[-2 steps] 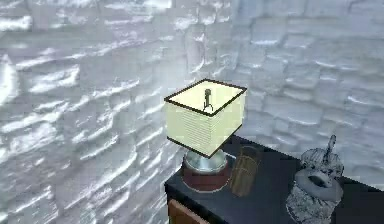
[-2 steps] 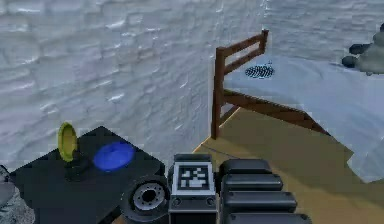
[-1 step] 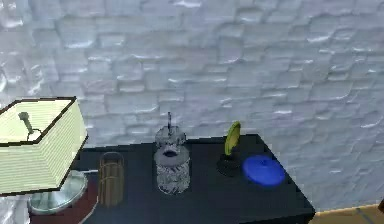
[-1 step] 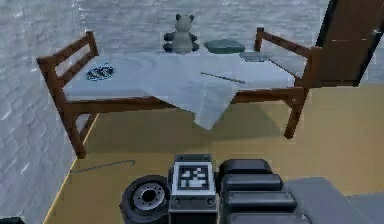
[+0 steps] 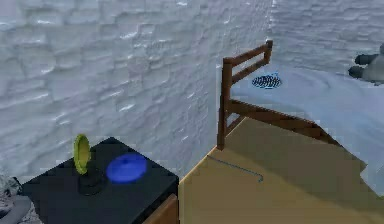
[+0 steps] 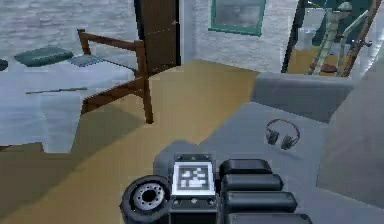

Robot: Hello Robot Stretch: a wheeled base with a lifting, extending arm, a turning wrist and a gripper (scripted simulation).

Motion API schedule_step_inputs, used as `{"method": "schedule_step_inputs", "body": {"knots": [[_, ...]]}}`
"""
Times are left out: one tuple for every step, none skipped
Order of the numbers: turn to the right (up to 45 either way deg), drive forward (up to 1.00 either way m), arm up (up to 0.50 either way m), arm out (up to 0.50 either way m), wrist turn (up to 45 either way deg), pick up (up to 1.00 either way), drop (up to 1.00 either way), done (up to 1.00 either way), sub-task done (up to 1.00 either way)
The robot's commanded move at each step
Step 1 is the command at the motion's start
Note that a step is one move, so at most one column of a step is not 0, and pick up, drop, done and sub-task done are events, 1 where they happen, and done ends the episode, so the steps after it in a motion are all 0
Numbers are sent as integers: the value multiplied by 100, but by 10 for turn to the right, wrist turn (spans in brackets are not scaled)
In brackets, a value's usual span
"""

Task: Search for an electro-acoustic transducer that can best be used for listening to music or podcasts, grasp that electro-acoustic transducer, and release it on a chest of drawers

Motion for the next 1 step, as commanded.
{"method": "schedule_step_inputs", "body": {"knots": [[330, 0, 0, 0, 0, 0, 0, 0, 0]]}}
